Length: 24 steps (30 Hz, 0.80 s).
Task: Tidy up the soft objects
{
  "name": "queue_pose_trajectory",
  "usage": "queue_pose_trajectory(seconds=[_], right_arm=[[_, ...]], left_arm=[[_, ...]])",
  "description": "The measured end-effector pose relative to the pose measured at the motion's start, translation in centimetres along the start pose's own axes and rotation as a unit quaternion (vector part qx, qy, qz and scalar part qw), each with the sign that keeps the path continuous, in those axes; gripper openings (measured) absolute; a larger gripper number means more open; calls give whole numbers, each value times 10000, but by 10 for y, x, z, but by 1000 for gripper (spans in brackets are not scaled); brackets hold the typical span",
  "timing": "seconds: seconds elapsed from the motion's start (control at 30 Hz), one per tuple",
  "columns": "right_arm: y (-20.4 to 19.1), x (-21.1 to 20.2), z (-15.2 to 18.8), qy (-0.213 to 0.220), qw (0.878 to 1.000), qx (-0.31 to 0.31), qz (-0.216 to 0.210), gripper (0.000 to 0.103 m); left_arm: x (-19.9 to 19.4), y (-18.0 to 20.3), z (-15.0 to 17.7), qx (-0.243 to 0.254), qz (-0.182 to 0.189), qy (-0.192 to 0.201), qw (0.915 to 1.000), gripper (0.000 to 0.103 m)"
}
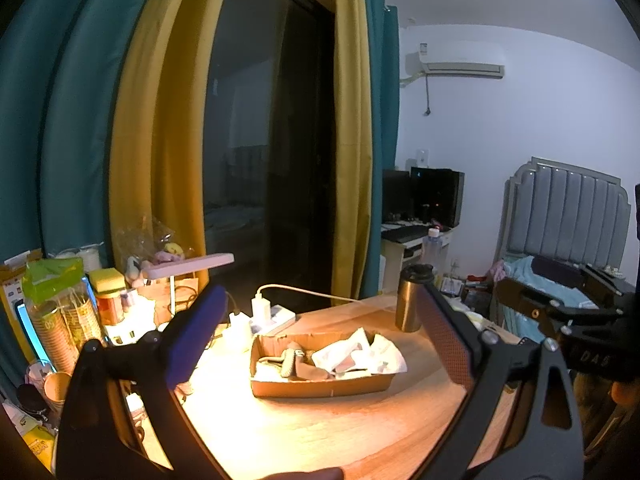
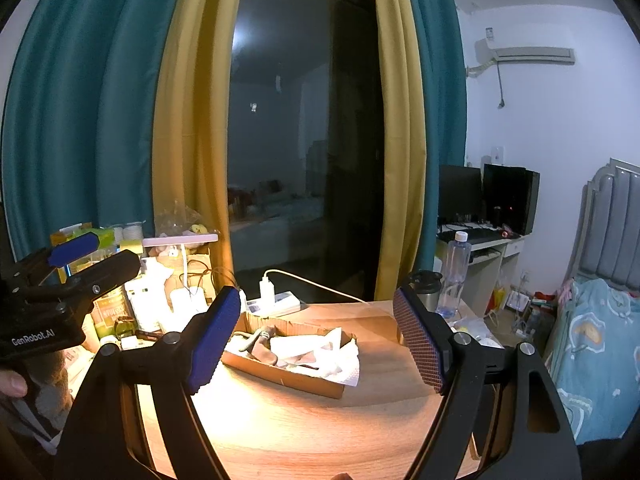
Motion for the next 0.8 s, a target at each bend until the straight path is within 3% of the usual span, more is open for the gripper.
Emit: queue_pose_trajectory(seconds=[0.8], right_arm=[[4,1,-1,-30,10000,-34,3,82]], left_arm=[[1,0,-1,81,-16,67,9999,97]])
Point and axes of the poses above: each gripper's, at about its wrist camera, not at the fingertips, and x roughly the way its jaws point, y to its right, z to its underside, the point moved 7 cm from there along x, roughly the way its jaws point, and after that the axes turned 13 degrees about x, right-handed, at the moved point
